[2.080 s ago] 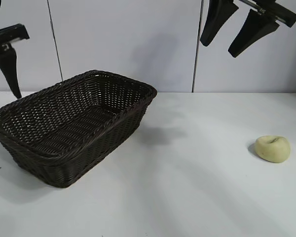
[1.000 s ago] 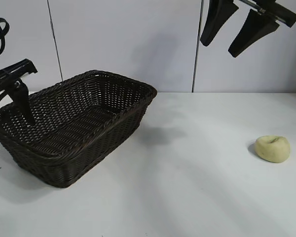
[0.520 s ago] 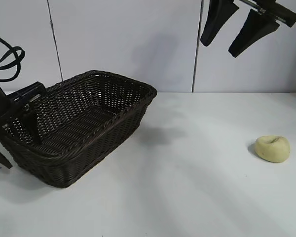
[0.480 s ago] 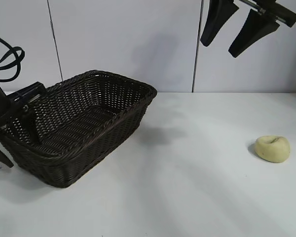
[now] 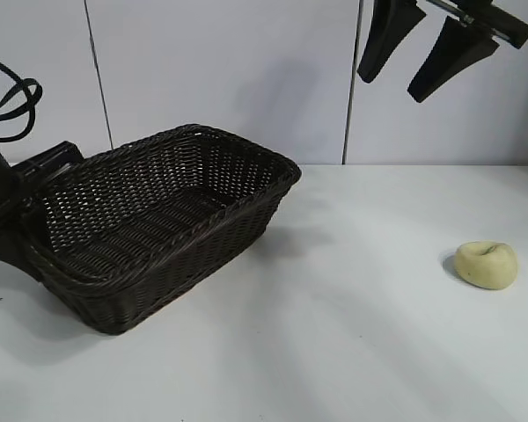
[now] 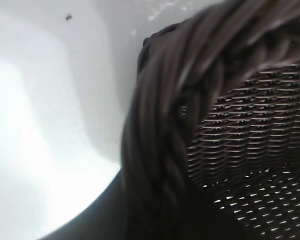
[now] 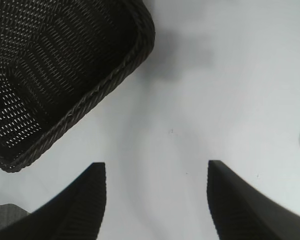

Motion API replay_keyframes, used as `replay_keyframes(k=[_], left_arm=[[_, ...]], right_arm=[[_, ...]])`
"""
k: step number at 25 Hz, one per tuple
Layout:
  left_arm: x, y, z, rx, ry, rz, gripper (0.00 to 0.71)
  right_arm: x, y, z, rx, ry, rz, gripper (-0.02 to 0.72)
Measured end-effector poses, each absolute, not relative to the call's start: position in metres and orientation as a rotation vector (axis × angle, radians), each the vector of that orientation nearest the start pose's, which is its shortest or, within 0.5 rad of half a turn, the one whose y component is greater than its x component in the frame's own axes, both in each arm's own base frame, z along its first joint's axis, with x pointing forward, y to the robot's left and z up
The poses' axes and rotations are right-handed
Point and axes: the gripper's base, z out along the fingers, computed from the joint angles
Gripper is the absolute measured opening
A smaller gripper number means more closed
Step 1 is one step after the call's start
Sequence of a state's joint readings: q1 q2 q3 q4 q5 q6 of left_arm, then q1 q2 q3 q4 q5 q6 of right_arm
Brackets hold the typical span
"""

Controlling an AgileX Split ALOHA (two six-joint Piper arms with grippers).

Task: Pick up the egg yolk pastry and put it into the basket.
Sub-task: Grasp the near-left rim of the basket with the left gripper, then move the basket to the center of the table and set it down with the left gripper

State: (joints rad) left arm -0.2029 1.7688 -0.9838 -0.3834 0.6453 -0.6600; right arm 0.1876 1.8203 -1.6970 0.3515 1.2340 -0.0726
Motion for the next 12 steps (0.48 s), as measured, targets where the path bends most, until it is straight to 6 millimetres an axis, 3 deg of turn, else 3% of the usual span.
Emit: replay_keyframes(k=[6,12], left_arm=[[0.303,-0.085,0.187,-0.914,2.842,-0.524,0.097],[0.312,-0.094,0.207,-0.623,2.868,-0.633,0.097]], right_arm=[[0.373,0.101,0.318,-0.272,2.805,0.521,0.435],[0.373,0.101,0.318,-0.273,2.806,0.521,0.435]])
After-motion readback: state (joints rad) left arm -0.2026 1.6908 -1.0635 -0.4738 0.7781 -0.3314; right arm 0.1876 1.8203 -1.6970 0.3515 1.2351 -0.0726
